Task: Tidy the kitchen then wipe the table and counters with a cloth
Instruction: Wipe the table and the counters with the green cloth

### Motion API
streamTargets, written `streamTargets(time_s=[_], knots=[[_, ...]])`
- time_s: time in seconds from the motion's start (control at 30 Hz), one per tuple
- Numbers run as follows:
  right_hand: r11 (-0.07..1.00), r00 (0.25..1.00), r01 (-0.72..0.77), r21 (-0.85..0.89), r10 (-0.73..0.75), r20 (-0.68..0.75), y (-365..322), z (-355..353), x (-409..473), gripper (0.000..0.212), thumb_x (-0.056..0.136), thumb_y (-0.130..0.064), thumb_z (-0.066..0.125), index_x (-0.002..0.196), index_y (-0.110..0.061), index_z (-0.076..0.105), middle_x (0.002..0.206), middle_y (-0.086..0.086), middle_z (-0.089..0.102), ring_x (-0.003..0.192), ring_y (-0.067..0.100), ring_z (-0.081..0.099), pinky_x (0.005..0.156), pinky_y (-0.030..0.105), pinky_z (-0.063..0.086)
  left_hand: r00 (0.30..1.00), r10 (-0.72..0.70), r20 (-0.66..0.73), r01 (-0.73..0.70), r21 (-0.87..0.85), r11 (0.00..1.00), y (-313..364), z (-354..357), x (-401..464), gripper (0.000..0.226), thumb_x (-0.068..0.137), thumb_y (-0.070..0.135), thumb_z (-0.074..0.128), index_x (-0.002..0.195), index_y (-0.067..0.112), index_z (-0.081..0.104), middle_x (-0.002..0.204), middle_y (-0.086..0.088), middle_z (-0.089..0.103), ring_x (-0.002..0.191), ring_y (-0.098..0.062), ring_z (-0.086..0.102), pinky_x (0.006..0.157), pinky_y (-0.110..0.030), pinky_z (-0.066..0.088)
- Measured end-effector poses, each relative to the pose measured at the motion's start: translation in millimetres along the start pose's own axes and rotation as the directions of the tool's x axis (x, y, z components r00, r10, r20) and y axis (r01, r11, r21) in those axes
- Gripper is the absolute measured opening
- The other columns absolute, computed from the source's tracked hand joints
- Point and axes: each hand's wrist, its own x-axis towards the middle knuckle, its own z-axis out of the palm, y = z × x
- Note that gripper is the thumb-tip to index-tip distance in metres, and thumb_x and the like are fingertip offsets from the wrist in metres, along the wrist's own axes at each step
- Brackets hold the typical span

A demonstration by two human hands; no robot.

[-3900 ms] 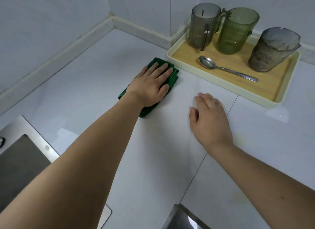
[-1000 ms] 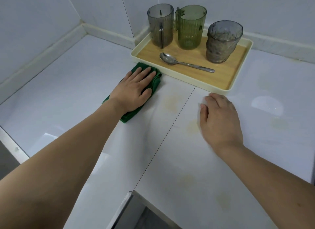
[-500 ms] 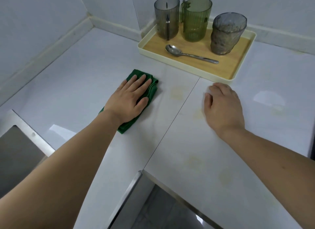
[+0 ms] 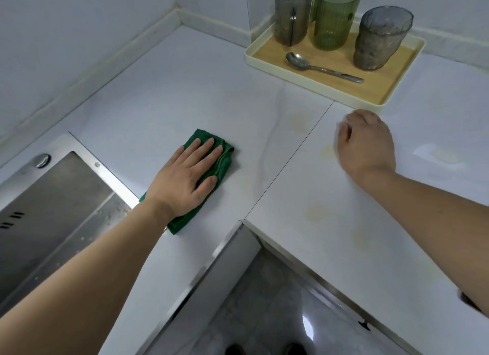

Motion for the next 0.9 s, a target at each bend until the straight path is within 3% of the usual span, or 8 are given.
streamTargets(time_s=[0.27, 0.43, 0.73, 0.9], knots=[[1.000, 1.000, -0.002, 0.024, 0.002, 0.001, -3.2, -3.8, -5.9, 0.038, 0.100, -0.022, 0.033, 0.114, 0.000, 0.061, 0.124, 0.016, 0.056, 0.116, 0.032, 0.049, 0.103, 0.038, 0.036, 0.998, -0.066, -0.022, 0.065, -0.019, 0.998, 19.7, 1.3, -8.9, 0.066, 0.090, 0.054, 0.010, 0.154, 0.036, 0.006, 0.161, 0.009, 0.003, 0.149, -0.015, -0.002, 0.120, -0.032, -0.006], [1.000, 1.000, -0.007, 0.009, 0.007, 0.022, -4.9, -3.4, -7.0, 0.040, 0.101, -0.023, 0.031, 0.113, 0.001, 0.060, 0.124, 0.017, 0.056, 0.116, 0.034, 0.048, 0.104, 0.040, 0.036, 1.000, 0.010, -0.015, -0.010, 0.010, 1.000, 47.5, 8.2, -32.7, 0.063, 0.094, 0.052, 0.013, 0.154, 0.036, 0.005, 0.161, 0.010, 0.002, 0.149, -0.014, -0.005, 0.121, -0.036, -0.004], [0.999, 0.999, -0.037, 0.018, 0.037, 0.017, -4.4, -1.0, -5.9, 0.039, 0.101, -0.023, 0.031, 0.105, 0.002, 0.060, 0.116, 0.019, 0.058, 0.111, 0.035, 0.051, 0.101, 0.043, 0.038, 1.000, 0.003, -0.010, -0.003, 0.002, 1.000, 52.9, 6.6, -24.3, 0.064, 0.093, 0.051, 0.016, 0.154, 0.036, 0.005, 0.162, 0.008, 0.003, 0.149, -0.013, -0.006, 0.121, -0.037, -0.003], [0.998, 0.999, -0.051, 0.029, 0.051, 0.010, -5.1, -1.0, -5.9, 0.052, 0.096, -0.031, 0.018, 0.102, 0.000, 0.060, 0.111, 0.017, 0.059, 0.107, 0.034, 0.052, 0.098, 0.042, 0.040, 1.000, -0.014, -0.022, 0.014, -0.018, 1.000, 56.5, 4.3, -2.8, 0.065, 0.092, 0.051, 0.015, 0.154, 0.037, 0.005, 0.162, 0.009, 0.003, 0.149, -0.013, -0.005, 0.120, -0.034, -0.006]])
